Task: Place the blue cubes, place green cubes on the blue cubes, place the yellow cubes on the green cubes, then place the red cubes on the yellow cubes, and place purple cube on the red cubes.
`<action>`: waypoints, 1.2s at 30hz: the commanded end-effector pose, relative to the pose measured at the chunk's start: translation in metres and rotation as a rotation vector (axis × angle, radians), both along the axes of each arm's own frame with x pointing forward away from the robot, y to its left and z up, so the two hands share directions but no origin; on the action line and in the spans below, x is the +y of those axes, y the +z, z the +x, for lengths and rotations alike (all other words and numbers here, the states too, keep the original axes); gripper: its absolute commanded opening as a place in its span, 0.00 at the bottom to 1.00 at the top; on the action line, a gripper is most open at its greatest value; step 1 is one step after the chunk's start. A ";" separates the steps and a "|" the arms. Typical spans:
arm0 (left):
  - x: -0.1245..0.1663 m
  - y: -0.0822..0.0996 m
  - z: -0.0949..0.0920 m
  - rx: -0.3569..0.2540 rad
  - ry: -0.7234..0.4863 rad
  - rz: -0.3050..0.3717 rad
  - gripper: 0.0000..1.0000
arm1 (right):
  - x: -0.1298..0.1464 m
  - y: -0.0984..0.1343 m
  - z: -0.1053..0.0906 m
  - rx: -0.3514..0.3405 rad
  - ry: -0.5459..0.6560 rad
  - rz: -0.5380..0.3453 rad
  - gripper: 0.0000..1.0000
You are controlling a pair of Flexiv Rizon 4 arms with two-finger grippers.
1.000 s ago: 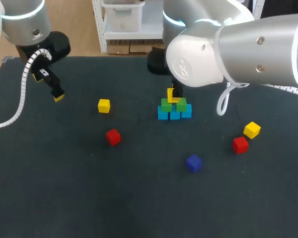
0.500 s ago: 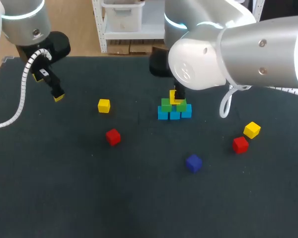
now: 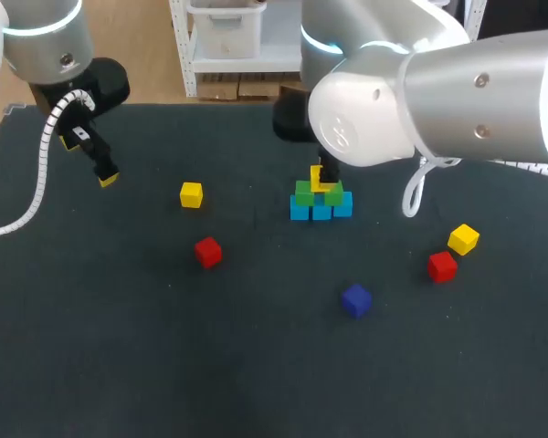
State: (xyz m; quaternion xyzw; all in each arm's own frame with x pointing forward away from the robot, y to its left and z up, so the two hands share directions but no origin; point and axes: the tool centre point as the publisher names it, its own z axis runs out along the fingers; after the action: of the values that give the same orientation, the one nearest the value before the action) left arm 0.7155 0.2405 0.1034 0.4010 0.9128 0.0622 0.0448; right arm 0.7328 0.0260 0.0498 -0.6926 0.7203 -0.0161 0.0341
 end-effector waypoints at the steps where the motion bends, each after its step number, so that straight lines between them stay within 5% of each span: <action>1: 0.000 0.001 0.000 0.002 0.001 0.002 1.00 | -0.001 0.002 -0.002 -0.004 0.000 0.008 0.00; 20: 0.000 0.001 0.000 0.002 0.001 0.002 1.00 | 0.002 -0.001 -0.002 0.003 0.008 0.011 0.00; 26: 0.000 0.001 0.000 0.002 0.001 0.002 1.00 | 0.001 -0.002 -0.001 0.000 0.004 0.006 0.07; 28: 0.000 0.001 0.000 0.002 0.001 0.002 1.00 | 0.001 -0.002 -0.001 -0.002 0.004 0.005 0.27; 34: 0.000 0.001 0.000 0.002 0.001 0.002 1.00 | 0.001 -0.002 -0.002 -0.005 0.004 0.003 0.49; 35: 0.000 0.001 0.000 0.002 0.001 0.002 1.00 | 0.001 -0.002 -0.002 -0.005 0.003 0.002 0.60; 36: 0.000 0.001 0.000 0.002 0.001 0.002 1.00 | 0.001 -0.002 -0.002 -0.005 0.003 0.001 0.96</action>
State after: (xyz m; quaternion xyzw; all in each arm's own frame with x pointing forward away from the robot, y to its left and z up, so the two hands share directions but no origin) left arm 0.7155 0.2405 0.1035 0.4010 0.9128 0.0622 0.0448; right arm 0.7325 0.0280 0.0479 -0.6938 0.7191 -0.0166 0.0346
